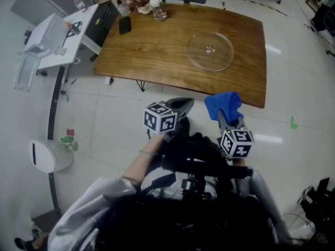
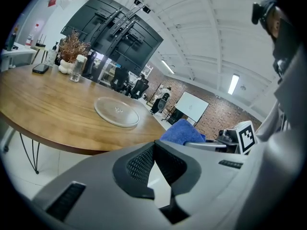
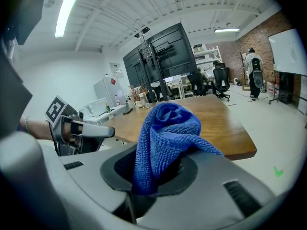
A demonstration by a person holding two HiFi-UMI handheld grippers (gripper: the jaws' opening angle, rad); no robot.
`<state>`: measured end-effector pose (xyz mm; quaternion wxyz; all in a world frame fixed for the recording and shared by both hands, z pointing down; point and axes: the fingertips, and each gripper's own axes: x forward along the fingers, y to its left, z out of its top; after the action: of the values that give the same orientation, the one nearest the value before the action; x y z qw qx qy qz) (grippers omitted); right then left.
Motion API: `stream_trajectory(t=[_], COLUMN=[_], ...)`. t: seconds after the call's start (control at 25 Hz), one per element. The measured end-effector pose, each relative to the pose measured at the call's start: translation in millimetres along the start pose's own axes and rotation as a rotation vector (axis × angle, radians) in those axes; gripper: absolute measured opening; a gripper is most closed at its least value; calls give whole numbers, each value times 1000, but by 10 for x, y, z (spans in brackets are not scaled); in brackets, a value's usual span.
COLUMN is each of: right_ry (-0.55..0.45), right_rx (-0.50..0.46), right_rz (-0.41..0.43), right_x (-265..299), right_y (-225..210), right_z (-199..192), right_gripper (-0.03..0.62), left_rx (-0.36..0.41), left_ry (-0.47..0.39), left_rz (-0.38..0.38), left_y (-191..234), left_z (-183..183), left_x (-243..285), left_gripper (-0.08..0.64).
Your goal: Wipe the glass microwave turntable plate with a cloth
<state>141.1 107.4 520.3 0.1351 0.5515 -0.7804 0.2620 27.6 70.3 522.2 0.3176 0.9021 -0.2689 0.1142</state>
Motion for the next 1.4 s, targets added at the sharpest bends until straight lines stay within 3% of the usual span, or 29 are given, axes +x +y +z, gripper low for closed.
stream_trajectory(t=[0.44, 0.72, 0.96, 1.4], right_ry=[-40, -134, -76, -87], right_rx=[-14, 80, -18, 12], right_rz=[5, -6, -30, -41], right_x=[155, 121, 126, 96], right_y=[107, 48, 99, 72], right_z=[195, 328, 282, 302], right_gripper=[78, 78, 71, 71], left_rx=[-1, -4, -2, 11], left_ry=[-16, -8, -8, -4], left_rz=[11, 4, -11, -35], left_y=[204, 235, 256, 231], left_z=[156, 161, 179, 227], left_x=[-77, -80, -68, -4], left_gripper=[-6, -6, -6, -6])
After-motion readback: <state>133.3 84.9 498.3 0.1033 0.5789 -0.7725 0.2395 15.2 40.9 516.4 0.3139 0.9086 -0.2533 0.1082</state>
